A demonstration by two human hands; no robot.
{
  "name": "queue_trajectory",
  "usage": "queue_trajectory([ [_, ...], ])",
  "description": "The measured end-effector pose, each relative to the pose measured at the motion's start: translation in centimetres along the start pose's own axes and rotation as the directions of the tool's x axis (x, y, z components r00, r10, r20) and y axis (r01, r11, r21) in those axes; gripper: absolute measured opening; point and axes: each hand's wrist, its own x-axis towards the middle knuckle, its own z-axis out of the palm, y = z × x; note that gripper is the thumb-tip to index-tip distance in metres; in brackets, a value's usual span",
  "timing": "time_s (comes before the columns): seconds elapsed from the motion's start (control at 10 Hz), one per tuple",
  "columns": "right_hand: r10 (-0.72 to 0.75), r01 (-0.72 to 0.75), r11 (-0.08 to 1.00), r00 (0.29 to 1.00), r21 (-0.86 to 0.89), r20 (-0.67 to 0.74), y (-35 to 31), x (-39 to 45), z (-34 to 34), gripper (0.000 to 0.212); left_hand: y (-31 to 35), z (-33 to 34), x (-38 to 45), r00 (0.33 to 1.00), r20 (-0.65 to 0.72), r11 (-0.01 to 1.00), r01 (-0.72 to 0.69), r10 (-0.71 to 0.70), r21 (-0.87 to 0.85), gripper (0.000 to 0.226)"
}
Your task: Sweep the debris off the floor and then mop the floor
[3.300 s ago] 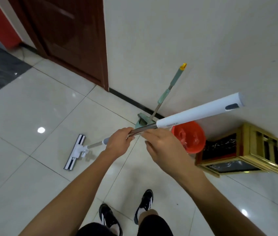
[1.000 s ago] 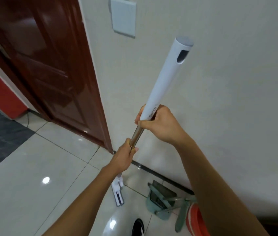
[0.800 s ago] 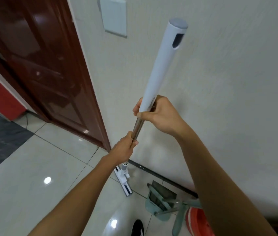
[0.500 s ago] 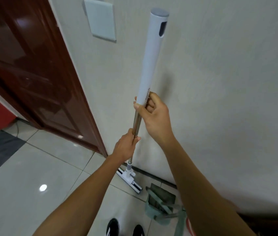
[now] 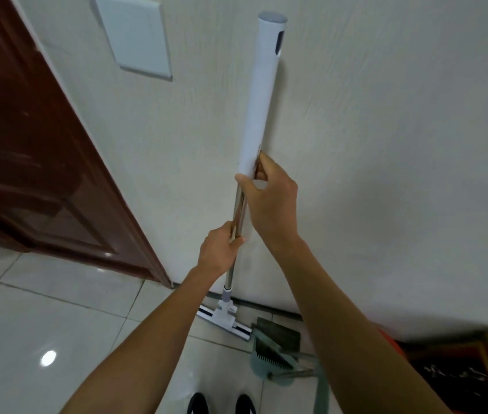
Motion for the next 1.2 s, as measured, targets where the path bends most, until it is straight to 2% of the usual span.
queue_trajectory([
  [0.1, 0.02, -0.02, 1.0, 1.0, -0.002, -0.023, -0.2, 0.1, 0.6, 0.038, -0.3, -0.4, 0.5, 0.999, -0.034, 0.998, -0.004, 0.002, -0.065, 0.021],
  [0.2, 0.032, -0.033, 0.999, 0.999, -0.015, -0.039, -0.4, 0.2, 1.2, 0.045, -0.5, -0.9, 0.4, 0.997, -0.071, 0.993, -0.047, 0.04, -0.107, 0.03],
  [0.4, 0.053, -0.058, 0.997, 0.995, -0.054, -0.082, -0.3, 0.1, 1.7, 0.043, -0.4, -1.9, 0.5, 0.978, -0.157, 0.98, -0.158, 0.138, -0.124, 0.033],
  [0.6, 0.06, -0.068, 0.995, 0.992, -0.07, -0.111, -0.1, 0.2, 2.0, 0.039, 0.3, -3.0, 1.1, 0.979, -0.141, 0.978, -0.167, 0.149, -0.126, 0.03],
  [0.8, 0.241, -0.229, 0.961, 0.968, -0.157, 0.064, 0.6, -1.7, 1.5, 0.046, 0.3, -3.5, 0.1, 0.98, -0.091, 0.983, -0.181, 0.177, -0.031, 0.041],
  [1.0, 0.277, -0.235, 0.936, 0.951, -0.263, 0.135, 0.8, -3.6, -0.3, 0.046, 0.3, -4.6, -1.0, 0.988, -0.002, 0.988, -0.151, 0.152, 0.042, 0.051],
  [1.2, 0.274, -0.192, 0.921, 0.937, -0.339, 0.214, 1.0, -5.3, -2.8, 0.044, 1.0, -6.3, -3.6, 0.984, 0.079, 0.956, -0.172, 0.157, 0.236, 0.054],
])
